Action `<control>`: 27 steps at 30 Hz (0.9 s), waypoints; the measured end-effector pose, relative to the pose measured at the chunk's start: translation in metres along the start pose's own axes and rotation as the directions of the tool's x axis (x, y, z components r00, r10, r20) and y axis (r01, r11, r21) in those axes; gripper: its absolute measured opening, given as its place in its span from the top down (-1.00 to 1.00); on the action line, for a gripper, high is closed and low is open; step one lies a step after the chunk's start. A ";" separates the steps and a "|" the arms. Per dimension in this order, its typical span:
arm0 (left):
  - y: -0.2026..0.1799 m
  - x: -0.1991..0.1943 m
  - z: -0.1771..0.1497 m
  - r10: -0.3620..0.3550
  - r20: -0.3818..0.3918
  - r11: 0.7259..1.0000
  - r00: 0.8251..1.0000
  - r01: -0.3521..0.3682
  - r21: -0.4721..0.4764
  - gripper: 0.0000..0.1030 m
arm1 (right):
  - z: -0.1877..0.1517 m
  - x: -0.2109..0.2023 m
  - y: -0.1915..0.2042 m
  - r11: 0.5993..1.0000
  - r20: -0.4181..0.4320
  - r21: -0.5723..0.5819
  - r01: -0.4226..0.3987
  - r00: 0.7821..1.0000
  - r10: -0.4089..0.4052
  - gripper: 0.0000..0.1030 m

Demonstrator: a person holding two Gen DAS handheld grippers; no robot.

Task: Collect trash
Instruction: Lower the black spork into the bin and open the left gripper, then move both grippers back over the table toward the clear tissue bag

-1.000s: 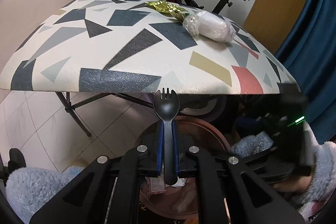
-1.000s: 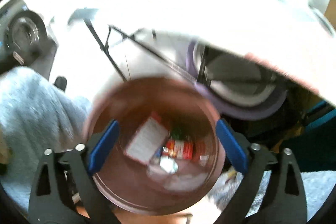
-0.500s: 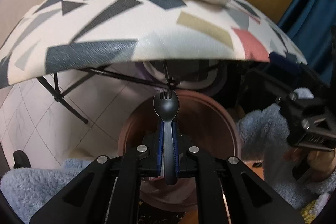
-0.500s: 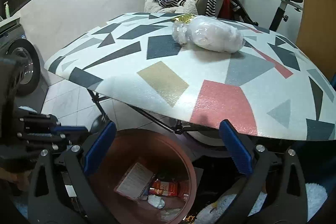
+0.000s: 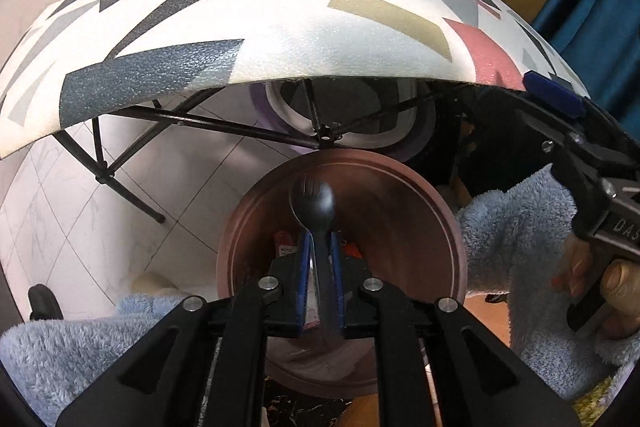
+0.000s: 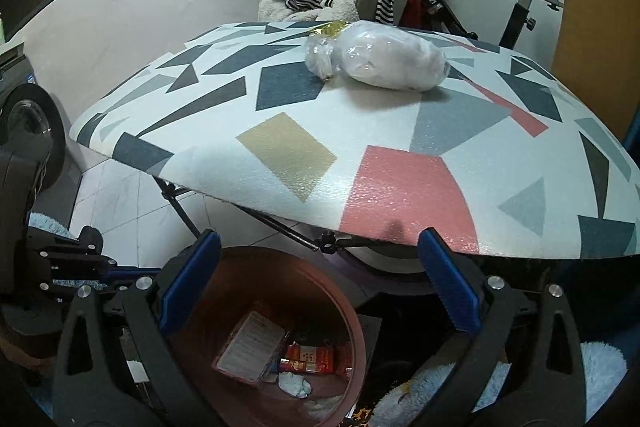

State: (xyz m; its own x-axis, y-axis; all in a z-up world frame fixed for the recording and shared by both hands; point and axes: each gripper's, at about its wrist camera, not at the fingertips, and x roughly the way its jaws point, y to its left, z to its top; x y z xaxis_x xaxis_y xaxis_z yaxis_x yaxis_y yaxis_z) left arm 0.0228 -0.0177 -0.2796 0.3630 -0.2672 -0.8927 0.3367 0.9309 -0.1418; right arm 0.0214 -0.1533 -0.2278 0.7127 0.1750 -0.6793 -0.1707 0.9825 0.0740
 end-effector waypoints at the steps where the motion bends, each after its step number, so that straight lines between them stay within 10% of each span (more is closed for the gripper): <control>1: 0.000 0.000 0.000 0.007 0.002 1.000 1.000 -0.007 -0.002 0.47 | 0.000 0.000 0.000 1.000 0.004 0.002 0.002 1.000 -0.002 -0.89; 3: 0.002 -0.002 0.001 0.020 0.021 1.000 1.000 -0.020 -0.005 0.05 | -0.001 -0.001 -0.002 1.000 0.013 0.003 0.004 1.000 -0.004 -0.89; 15: 0.012 -0.008 0.003 0.054 0.061 0.997 0.997 -0.051 -0.054 -0.88 | 0.000 -0.004 -0.004 1.000 0.045 -0.008 0.029 0.999 -0.029 -0.89; 27: 0.024 -0.020 0.006 0.115 0.130 0.988 0.985 -0.100 -0.119 -0.89 | 0.000 -0.001 -0.012 0.999 0.040 0.035 0.025 0.999 -0.026 -0.89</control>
State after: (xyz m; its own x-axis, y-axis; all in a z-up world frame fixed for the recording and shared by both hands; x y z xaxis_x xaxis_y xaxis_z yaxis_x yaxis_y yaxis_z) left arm 0.0285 0.0088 -0.2628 0.5093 -0.1881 -0.8398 0.1927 0.9760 -0.1018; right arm 0.0229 -0.1653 -0.2275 0.7438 0.1514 -0.6510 -0.1292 0.9882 0.0822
